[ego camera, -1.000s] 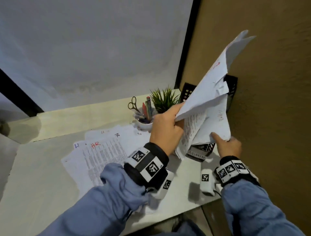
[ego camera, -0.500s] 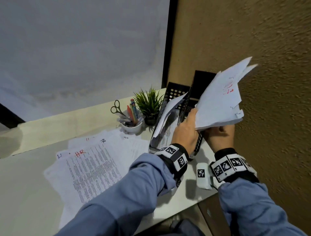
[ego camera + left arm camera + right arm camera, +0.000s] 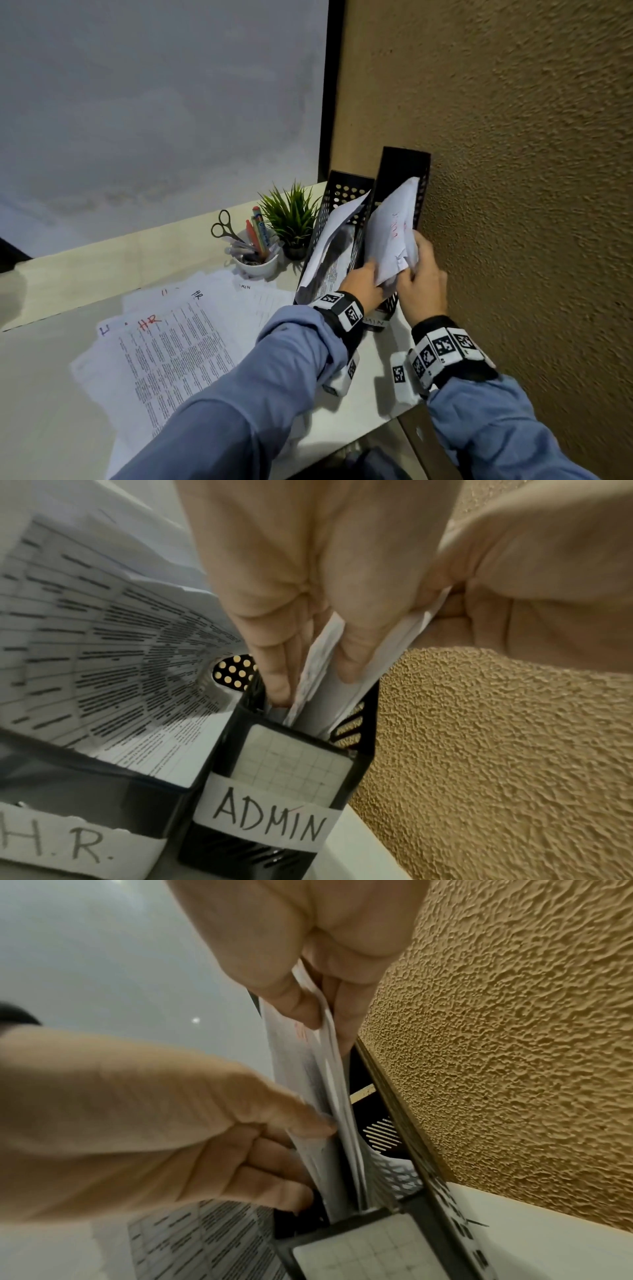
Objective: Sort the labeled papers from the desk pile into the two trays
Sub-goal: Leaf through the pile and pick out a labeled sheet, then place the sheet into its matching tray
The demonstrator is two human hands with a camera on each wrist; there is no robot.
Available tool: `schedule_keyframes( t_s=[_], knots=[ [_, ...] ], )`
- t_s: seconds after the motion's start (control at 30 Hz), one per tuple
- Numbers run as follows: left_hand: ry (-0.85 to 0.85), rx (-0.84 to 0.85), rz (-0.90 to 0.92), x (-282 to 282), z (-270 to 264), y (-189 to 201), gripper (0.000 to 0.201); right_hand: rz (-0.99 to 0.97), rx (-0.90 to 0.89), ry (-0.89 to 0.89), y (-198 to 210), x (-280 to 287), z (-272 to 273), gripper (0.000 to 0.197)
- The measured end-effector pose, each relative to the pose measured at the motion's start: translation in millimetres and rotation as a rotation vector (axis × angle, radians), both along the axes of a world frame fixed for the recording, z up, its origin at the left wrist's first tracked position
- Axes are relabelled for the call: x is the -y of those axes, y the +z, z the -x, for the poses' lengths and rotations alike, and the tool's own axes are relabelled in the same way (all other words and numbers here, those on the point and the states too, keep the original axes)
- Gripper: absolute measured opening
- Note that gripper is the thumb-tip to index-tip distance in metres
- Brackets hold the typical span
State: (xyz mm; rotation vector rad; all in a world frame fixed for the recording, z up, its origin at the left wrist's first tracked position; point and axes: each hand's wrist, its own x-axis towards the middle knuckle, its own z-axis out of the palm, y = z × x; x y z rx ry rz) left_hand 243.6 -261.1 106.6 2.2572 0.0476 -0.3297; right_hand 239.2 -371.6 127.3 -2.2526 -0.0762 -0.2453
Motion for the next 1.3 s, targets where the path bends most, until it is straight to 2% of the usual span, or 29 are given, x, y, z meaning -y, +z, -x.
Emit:
schedule_keyframes(
  t_s=[0.1, 0.17, 0.3, 0.4, 0.5, 0.57, 0.67, 0.77, 0.83, 0.9, 1.0, 1.13, 1.2, 1.3],
  knots=[
    [0.018, 0.039, 0.163, -13, 9, 2, 0.076, -0.066, 0.018, -0.027, 7, -4, -1, 0.059],
    [0.024, 0.082, 0.252, -29, 25, 6, 0.082, -0.157, 0.099, -0.033, 14, -10, 1, 0.058],
    [0.141, 0.171, 0.214, -84, 73, -5, 0.060, -0.124, 0.481, 0.051, 22, -37, 9, 0.046],
    [0.416, 0.113, 0.127, -134, 104, -39, 0.048, -0.136, 0.504, 0.232, 12, -73, 24, 0.038],
    [0.760, -0.010, 0.004, -187, 142, -77, 0.047, -0.148, 0.331, 0.450, -19, -116, 50, 0.034],
    [0.918, -0.141, -0.113, -214, 166, -96, 0.054, -0.136, 0.096, 0.533, -49, -138, 68, 0.033],
    [1.122, -0.351, -0.256, -240, 194, -107, 0.067, -0.110, -0.360, 0.513, -90, -162, 90, 0.033],
    [1.302, -0.446, -0.242, -255, 214, -112, 0.076, -0.073, -0.640, 0.448, -114, -176, 103, 0.040],
    [1.398, -0.437, -0.188, -264, 227, -118, 0.083, 0.013, -0.714, 0.436, -121, -183, 108, 0.046],
    [1.446, -0.351, -0.104, -271, 237, -121, 0.079, 0.071, -0.747, 0.437, -126, -188, 111, 0.049],
    [1.450, -0.193, -0.053, -278, 247, -119, 0.047, 0.126, -0.752, 0.411, -128, -194, 110, 0.052],
    [1.348, -0.049, -0.038, -280, 252, -118, 0.016, 0.128, -0.790, 0.372, -132, -197, 105, 0.047],
    [1.321, 0.012, 0.041, -280, 252, -121, 0.016, 0.149, -0.789, 0.362, -135, -199, 105, 0.027],
    [1.262, 0.041, 0.236, -283, 252, -126, 0.023, 0.156, -0.790, 0.356, -136, -200, 103, 0.044]
  ],
)
